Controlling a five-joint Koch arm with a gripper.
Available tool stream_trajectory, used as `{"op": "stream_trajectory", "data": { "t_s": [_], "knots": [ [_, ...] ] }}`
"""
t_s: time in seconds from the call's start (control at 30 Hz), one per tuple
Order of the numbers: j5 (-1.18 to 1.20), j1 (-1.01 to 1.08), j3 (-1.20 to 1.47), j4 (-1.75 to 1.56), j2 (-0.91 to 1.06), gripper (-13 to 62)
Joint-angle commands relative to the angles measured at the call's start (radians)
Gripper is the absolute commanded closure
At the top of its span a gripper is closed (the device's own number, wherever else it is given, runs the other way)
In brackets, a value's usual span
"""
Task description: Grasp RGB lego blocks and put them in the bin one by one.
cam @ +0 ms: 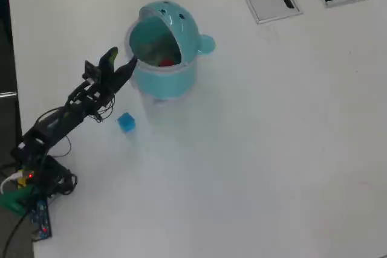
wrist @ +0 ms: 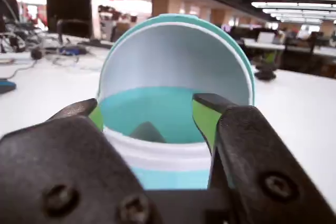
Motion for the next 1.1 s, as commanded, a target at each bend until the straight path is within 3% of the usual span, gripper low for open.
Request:
{"op": "stream_trajectory", "data": {
  "t_s": [0.0,0.57,1.07],
  "knots": [
    [-0.017,-0.018,-0.002,-0.074,0.083,17.8],
    [-0.015,-0.051,0.321,0.095,0.344,16.1],
    [-0.018,-0.026,0.472,0.347,0.38,13.9]
  ]
}}
